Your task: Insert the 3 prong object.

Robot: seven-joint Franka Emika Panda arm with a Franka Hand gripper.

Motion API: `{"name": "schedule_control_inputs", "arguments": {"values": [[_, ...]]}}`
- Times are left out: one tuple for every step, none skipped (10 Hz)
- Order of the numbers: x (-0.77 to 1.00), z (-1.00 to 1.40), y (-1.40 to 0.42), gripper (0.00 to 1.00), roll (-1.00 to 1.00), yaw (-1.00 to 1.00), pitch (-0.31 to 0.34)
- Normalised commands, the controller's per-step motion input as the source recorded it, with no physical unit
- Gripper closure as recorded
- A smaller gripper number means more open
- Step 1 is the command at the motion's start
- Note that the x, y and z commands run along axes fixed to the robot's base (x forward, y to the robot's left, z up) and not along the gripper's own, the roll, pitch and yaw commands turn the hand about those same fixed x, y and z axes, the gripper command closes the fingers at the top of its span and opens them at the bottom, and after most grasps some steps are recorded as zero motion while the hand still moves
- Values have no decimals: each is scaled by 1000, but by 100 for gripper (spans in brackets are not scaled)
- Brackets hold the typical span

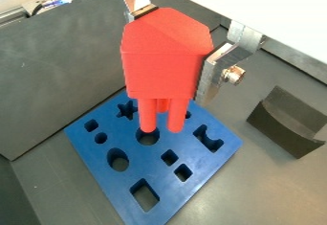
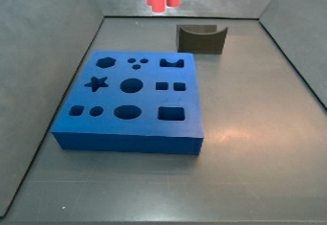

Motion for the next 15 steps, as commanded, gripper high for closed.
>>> {"name": "schedule_control_inputs", "arguments": {"values": [[0,0,20,100,-39,0,0],[0,-354,29,100,4,57,-137],[-191,-506,163,100,80,74,-356],[-214,-443,203,100,80,77,-386],[-246,-457,277,100,87,131,-376],[-154,-609,497,100,61,180,-290],[-166,-677,557,100,106,151,-246],[-134,-846,686,100,160,106,-130],[-140,-883,671,100,170,143,0],[-240,-729,651,100,201,126,6],[-357,-637,586,100,214,160,0],[-194,-797,549,100,124,149,80],[0,-760,234,100,50,271,0],[0,-60,0,100,-84,0,-84],[0,-9,-46,100,0,0,-4]]}}
